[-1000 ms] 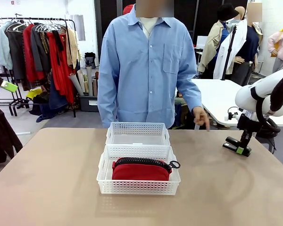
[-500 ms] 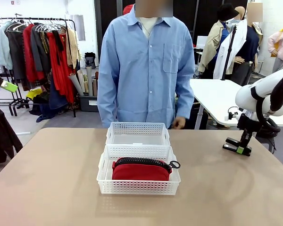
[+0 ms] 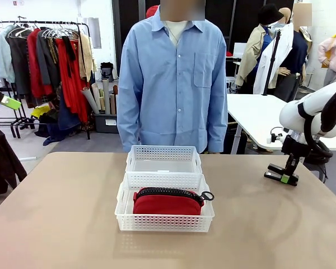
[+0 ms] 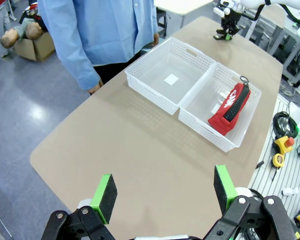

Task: Distribute items into two baskets.
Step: Pick up the Stapler that the person points to.

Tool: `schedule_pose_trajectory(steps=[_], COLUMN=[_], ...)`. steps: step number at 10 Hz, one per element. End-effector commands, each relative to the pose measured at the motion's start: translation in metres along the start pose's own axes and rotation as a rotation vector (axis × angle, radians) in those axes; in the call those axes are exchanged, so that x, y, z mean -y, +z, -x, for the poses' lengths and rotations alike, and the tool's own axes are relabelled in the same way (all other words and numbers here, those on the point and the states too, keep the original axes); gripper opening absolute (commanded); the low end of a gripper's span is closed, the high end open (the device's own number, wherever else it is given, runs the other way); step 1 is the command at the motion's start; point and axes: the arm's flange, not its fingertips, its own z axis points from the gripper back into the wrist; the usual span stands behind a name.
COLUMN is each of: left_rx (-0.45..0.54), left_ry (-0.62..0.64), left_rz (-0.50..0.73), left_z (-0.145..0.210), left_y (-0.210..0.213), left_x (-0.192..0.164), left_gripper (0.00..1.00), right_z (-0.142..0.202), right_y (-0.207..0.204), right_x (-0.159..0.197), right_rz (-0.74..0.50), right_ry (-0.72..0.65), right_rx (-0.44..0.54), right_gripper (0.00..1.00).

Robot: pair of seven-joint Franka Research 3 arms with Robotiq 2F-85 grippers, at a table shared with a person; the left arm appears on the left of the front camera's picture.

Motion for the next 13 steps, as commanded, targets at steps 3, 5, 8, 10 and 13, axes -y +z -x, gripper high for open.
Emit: schedule_pose_trajectory(steps=[3, 5, 8, 10, 13], left_rx=[0.022, 0.022, 0.022, 0.022, 0.022], left_ry=[-0.005, -0.005, -0.005, -0.005, -0.005], left_rz=[0.011, 0.011, 0.011, 0.011, 0.011], left_z=[0.0, 0.0, 0.0, 0.0, 0.0], left_y=[0.001, 0.001, 0.001, 0.001, 0.001], left_x=[0.0, 0.0, 0.0, 0.0, 0.0], left_gripper=[1.0, 1.0, 1.0, 1.0, 1.0], right_z=[-0.015, -0.021, -0.027, -0.025, -0.019], right_y=[0.068, 0.107, 0.172, 0.206, 0.232], right_x=[-0.029, -0.05, -0.094, -0.12, -0.146], right_rz=[-0.05, -0.042, -0.055, -0.036, -0.054], right_ry=[-0.007, 0.019, 0.126, 0.182, 0.197], right_rx=[0.036, -0.007, 0.025, 0.021, 0.012], right_gripper=[0.23, 0.23, 0.23, 0.23, 0.23])
